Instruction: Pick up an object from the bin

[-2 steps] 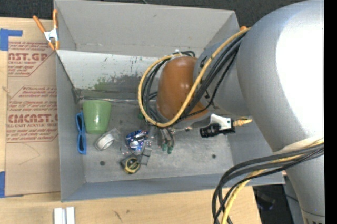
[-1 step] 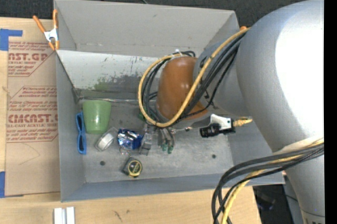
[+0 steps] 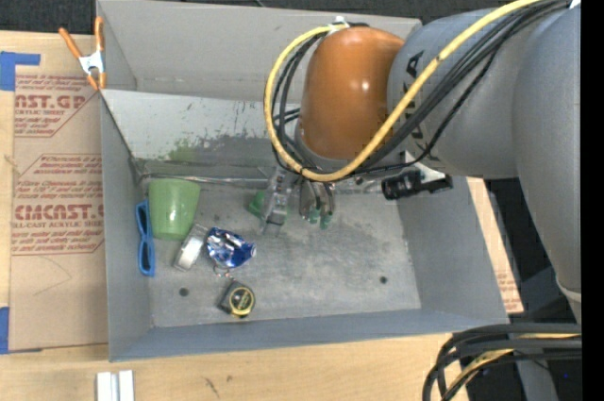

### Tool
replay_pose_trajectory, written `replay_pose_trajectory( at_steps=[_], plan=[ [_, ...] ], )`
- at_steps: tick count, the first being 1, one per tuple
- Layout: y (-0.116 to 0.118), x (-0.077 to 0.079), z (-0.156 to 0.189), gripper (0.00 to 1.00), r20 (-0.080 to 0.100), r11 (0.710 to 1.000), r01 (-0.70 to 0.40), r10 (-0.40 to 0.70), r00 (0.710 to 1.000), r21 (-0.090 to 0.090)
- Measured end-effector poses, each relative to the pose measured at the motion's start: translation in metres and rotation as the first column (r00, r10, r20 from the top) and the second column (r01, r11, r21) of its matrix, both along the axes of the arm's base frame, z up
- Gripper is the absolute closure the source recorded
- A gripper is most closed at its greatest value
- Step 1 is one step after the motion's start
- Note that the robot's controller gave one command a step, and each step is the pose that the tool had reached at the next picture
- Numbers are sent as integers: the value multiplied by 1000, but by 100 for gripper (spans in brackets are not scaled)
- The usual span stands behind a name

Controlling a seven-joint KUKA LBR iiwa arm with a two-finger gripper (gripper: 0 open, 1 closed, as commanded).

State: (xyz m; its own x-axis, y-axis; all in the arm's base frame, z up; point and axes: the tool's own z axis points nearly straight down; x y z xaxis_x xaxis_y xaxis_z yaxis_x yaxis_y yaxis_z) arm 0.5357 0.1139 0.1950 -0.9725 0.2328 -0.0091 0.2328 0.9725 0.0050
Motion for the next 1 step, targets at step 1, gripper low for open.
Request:
replay_pose_trajectory(
  at_steps=[1],
  plan=[
    [26, 15, -11, 100, -9, 965, 262, -262, 965, -2]
  ],
)
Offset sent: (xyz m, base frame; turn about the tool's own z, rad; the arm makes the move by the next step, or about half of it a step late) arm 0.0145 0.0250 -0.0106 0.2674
